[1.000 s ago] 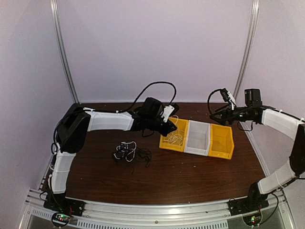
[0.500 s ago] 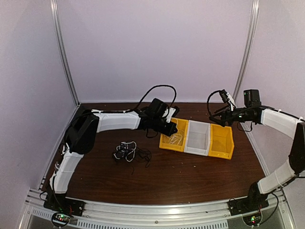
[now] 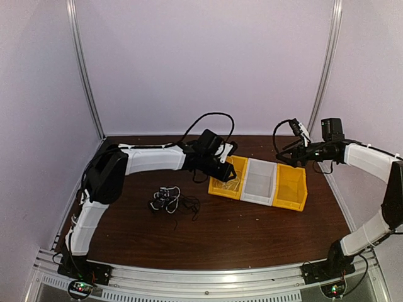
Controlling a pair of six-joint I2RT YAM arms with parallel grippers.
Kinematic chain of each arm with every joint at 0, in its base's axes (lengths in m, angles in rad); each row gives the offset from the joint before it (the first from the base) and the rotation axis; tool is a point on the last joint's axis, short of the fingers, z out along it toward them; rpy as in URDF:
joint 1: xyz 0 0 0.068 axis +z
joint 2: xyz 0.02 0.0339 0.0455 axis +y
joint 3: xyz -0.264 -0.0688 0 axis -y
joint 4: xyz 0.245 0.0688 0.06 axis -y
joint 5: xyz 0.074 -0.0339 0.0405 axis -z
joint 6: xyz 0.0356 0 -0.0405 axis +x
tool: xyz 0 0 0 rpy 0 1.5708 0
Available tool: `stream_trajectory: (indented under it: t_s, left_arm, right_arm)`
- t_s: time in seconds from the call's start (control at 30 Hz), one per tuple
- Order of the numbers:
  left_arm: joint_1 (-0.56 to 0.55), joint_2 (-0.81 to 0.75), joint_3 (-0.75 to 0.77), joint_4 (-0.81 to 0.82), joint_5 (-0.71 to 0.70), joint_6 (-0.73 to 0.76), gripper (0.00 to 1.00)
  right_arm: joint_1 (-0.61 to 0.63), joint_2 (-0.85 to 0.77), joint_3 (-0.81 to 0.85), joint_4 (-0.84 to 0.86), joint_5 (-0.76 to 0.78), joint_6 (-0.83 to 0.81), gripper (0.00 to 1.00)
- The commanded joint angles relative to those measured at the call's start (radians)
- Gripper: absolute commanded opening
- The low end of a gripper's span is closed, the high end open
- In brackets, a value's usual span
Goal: Untangle the cables
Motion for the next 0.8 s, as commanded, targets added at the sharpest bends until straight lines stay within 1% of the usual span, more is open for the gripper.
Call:
stream_trajectory:
  t_s: [0.0,0.13,0.3,0.33,0.37,0.4,0.5,0.67,0.77]
  left_arm:
    - [0.004,-0.112,-0.034,-0.016,-0.054,0.021,0.37]
    - [0.004,-0.164,-0.055,-0.060,-0.087,0.036,0.46]
    - [0.004,-0.234,-0.085,-0.135,-0.124,0.055,0.52]
    - [0.004,-0.255,-0.102,-0.139,-0.124,0.058,0.55]
    - [0.004,-0.285,-0.122,-0.139,-0.126,0.061,0.65]
    - [0.004,-0.309,-0.143,-0.139,-0.130,0.062,0.69]
    - [0.004,-0.402,-0.244,-0.122,-0.141,0.050,0.70]
    - [0.005,-0.572,-0.429,-0.118,-0.260,0.017,0.70]
    - [0.008,-0.663,-0.539,-0.124,-0.327,-0.008,0.70]
  right_arm:
    - [0.050,0.039,0.043,-0.017,0.023,0.017,0.78]
    - [0.106,0.064,0.085,-0.035,0.048,0.017,0.77]
    - [0.183,0.104,0.165,-0.071,0.107,0.009,0.77]
    - [0.204,0.121,0.185,-0.088,0.118,0.004,0.77]
    - [0.226,0.137,0.210,-0.099,0.126,0.006,0.77]
    - [0.249,0.159,0.234,-0.112,0.133,0.008,0.77]
    - [0.307,0.233,0.307,-0.121,0.150,0.051,0.76]
    - [0.377,0.406,0.460,-0.196,0.205,0.122,0.69]
    - [0.393,0.489,0.535,-0.244,0.244,0.143,0.67]
